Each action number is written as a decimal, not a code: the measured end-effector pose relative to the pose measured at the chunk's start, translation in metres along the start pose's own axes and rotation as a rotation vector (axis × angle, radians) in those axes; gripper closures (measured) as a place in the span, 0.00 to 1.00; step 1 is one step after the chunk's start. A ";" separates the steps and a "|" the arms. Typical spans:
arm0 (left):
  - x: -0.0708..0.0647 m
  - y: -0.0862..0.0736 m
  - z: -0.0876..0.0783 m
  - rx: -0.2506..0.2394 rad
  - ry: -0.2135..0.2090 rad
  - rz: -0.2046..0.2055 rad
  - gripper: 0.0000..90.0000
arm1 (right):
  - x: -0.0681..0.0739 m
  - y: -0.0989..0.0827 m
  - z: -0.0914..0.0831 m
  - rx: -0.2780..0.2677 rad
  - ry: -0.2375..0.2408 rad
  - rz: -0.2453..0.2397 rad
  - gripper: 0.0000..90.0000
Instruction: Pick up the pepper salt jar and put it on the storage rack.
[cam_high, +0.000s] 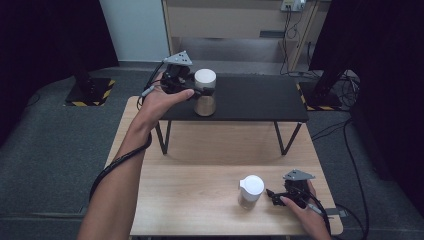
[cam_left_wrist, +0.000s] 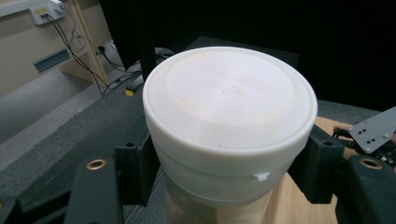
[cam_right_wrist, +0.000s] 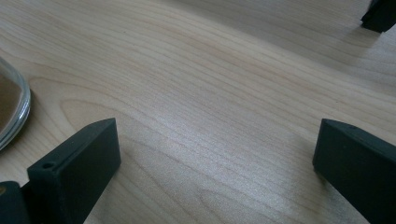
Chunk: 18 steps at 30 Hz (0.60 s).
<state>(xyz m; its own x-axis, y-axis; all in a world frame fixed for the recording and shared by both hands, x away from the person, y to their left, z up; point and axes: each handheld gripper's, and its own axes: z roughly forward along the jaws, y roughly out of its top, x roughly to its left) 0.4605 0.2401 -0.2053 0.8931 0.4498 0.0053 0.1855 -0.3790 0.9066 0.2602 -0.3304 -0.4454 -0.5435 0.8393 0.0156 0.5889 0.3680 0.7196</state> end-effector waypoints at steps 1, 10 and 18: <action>0.001 -0.001 0.000 -0.004 -0.002 -0.005 0.37 | 0.000 0.000 0.000 0.000 0.000 0.000 0.02; 0.004 -0.002 0.000 -0.002 0.000 -0.016 0.36 | 0.000 0.000 0.000 0.000 0.001 0.000 0.02; -0.004 -0.001 -0.005 0.020 0.040 -0.002 0.15 | 0.000 0.000 0.000 0.000 0.001 0.000 0.02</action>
<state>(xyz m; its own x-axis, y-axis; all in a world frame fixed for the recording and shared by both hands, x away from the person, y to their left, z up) 0.4544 0.2425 -0.2036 0.8758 0.4822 0.0207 0.1958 -0.3941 0.8980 0.2602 -0.3305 -0.4454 -0.5439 0.8390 0.0160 0.5889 0.3680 0.7195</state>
